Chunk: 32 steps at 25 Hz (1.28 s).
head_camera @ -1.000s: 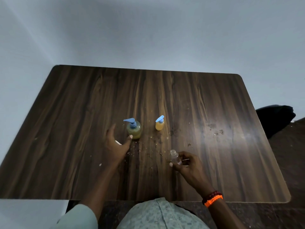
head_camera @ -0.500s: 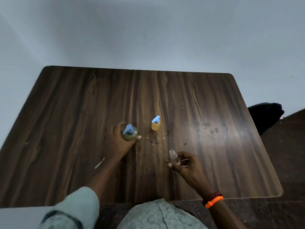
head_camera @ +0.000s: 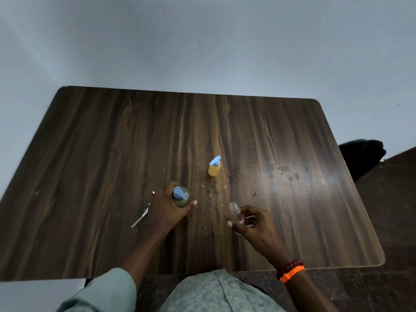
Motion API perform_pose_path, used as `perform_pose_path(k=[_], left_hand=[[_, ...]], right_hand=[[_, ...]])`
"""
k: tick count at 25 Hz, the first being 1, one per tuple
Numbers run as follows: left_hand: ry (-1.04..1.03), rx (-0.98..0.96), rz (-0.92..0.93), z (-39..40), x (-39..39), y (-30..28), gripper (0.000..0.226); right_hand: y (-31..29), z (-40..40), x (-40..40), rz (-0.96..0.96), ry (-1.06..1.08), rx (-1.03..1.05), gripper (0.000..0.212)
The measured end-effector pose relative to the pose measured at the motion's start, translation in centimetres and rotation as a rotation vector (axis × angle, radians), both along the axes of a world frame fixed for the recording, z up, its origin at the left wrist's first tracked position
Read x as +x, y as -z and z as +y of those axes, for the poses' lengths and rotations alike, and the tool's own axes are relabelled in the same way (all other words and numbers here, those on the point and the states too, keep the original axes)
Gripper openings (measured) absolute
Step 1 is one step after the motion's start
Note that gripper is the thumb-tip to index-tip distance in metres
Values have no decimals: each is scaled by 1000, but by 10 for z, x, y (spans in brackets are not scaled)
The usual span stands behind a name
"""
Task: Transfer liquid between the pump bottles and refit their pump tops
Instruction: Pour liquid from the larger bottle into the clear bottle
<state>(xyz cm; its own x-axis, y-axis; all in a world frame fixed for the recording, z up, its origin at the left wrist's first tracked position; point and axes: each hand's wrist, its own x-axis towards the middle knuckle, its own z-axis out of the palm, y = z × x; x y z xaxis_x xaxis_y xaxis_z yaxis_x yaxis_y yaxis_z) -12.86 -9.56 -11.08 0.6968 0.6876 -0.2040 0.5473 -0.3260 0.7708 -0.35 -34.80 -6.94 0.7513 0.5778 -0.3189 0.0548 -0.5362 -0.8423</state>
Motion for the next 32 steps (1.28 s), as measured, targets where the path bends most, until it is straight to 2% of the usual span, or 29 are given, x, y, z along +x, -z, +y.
perform_pose_path(k=[2,3,6,8,10,14,16,19,22,25,27,29,32], left_hand=[[-41,-10,-95,-7,-2,-1,69],[-44,-69,-126,-8,-2,3,72],[36,-213,-153,0,-2,11,110],[119,-234,-135,0,-7,12,123],[131,-189,-104,-5,-19,12,116],[-61,-200,-143,-18,-34,-2,64],[-112,-235,-202,-23,-33,-20,56],[-44,-345,-378,-28,-27,-47,53],[75,-472,-485,-28,-23,-71,65],[128,-752,-527,-31,-25,-88,71],[90,-957,-488,-35,-26,-102,85],[52,-938,-402,-37,-27,-111,87],[123,-829,-305,-39,-37,-116,58]], right_hand=[[-3,1,-1,8,-6,18,36],[-4,2,-1,16,-7,29,35],[-7,4,-5,27,0,40,32],[-7,4,-7,37,-2,42,34],[-8,5,-8,52,1,46,37],[-16,10,-10,67,-16,54,37],[-19,11,-11,63,-26,58,30],[-24,11,-12,73,-28,89,29],[-29,16,-15,92,-53,114,25],[-37,22,-20,85,-72,155,19],[-40,24,-22,91,-72,179,19],[-40,25,-24,84,-70,190,20],[-40,24,-27,76,-72,197,20]])
